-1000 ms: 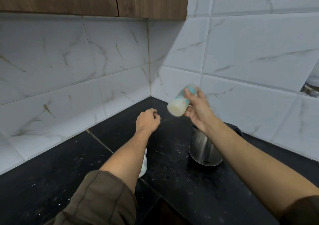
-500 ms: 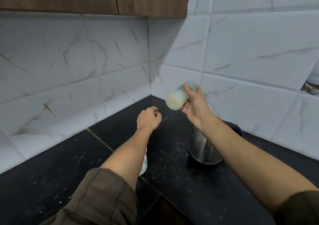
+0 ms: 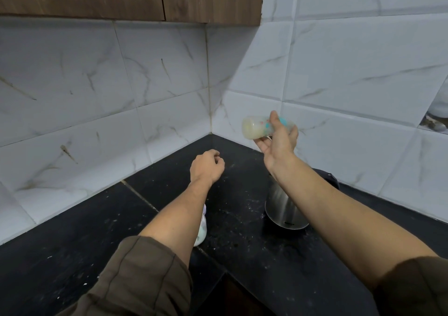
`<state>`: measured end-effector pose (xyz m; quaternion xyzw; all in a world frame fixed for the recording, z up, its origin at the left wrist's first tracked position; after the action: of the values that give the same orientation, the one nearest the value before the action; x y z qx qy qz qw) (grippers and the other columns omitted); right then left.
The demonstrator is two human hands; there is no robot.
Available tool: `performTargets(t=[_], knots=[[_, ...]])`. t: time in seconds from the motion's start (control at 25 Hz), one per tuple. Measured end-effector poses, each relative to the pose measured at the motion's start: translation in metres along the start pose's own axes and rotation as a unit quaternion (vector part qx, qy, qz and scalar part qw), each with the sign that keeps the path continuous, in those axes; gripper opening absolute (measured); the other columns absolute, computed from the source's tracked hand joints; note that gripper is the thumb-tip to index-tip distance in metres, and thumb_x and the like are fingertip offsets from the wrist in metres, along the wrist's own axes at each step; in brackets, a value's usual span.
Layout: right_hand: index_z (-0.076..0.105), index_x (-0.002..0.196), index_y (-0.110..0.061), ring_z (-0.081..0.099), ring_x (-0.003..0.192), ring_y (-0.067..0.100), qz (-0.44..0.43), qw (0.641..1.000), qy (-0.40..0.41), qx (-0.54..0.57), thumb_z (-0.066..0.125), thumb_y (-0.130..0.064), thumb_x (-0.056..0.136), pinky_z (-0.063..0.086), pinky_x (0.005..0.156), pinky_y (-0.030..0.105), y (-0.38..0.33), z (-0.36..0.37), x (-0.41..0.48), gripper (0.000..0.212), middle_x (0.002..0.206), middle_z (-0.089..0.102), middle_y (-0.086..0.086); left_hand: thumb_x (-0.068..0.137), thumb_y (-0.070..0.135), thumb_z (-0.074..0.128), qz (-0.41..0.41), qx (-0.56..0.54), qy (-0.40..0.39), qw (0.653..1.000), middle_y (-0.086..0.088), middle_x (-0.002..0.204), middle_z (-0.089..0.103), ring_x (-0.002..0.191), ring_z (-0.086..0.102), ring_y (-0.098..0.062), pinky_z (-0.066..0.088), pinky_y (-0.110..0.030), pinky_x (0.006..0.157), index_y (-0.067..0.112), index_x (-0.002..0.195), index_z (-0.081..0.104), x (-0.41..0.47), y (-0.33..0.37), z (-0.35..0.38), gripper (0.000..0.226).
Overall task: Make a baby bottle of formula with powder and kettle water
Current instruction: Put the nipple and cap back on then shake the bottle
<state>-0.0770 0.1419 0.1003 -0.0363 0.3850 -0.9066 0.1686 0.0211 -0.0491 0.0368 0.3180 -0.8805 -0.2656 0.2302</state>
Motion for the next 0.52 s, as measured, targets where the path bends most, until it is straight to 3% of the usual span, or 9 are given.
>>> performTargets(t=[0.04,0.12,0.24,0.32,0.44,0.52], knots=[[0.039,0.15,-0.024,0.073,0.108,0.032,0.006,1.0,0.001,-0.013,0.082,-0.029,0.089,0.064,0.071,0.042,0.002,0.0,-0.001,0.074,0.131,0.063,0.01,0.099,0.029,0.055,0.002,0.001,0.0,1.0,-0.002,0.122,0.075,0.116,0.067,-0.028,0.054,-0.039,0.095,0.023,0.135,0.067,0.0,0.001,0.0,0.038],[0.042,0.15,-0.024,0.073,0.106,0.031,0.046,0.988,-0.1,-0.111,0.079,-0.029,0.092,0.064,0.074,0.043,0.013,0.015,-0.012,0.069,0.129,0.065,0.01,0.098,0.03,0.057,0.003,0.007,-0.006,1.0,-0.002,0.114,0.076,0.108,0.068,-0.028,0.053,-0.037,0.086,0.022,0.129,0.069,0.002,0.004,0.001,0.034],[0.045,0.151,-0.032,0.075,0.106,0.032,0.046,0.933,-0.246,-0.26,0.08,-0.025,0.09,0.063,0.081,0.05,0.019,0.03,-0.028,0.07,0.126,0.069,0.009,0.096,0.031,0.061,0.01,0.033,-0.026,0.999,0.002,0.094,0.069,0.087,0.063,-0.023,0.046,-0.033,0.072,0.02,0.117,0.068,0.002,0.011,0.003,0.025],[0.044,0.151,-0.032,0.075,0.106,0.032,0.018,0.956,-0.206,-0.207,0.081,-0.025,0.089,0.064,0.078,0.048,0.008,0.028,-0.02,0.073,0.132,0.066,0.01,0.097,0.031,0.059,0.009,0.018,-0.014,1.0,0.0,0.101,0.073,0.096,0.068,-0.026,0.052,-0.035,0.077,0.021,0.122,0.069,0.003,0.009,0.002,0.029],[0.042,0.147,-0.025,0.074,0.106,0.033,0.001,0.998,-0.048,-0.05,0.081,-0.028,0.09,0.064,0.071,0.043,-0.008,0.012,0.002,0.069,0.135,0.063,0.012,0.099,0.029,0.055,0.001,0.001,0.003,1.0,-0.002,0.12,0.075,0.115,0.067,-0.027,0.054,-0.038,0.095,0.023,0.135,0.067,0.0,0.005,-0.001,0.038],[0.043,0.146,-0.022,0.074,0.106,0.032,0.02,0.995,-0.068,-0.077,0.08,-0.029,0.091,0.064,0.07,0.043,-0.002,0.015,0.001,0.066,0.133,0.064,0.012,0.099,0.029,0.055,0.004,0.003,0.001,1.0,-0.001,0.119,0.075,0.113,0.068,-0.027,0.054,-0.037,0.093,0.022,0.133,0.067,0.001,0.005,0.0,0.037]])
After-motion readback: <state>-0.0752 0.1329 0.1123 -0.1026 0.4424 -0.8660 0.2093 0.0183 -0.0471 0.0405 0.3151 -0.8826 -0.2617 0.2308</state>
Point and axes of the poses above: each hand's wrist, its own x-axis towards the middle knuckle, its own z-axis out of the palm, y = z × x, the point moved 8 cm from there along x, towards the middle knuckle
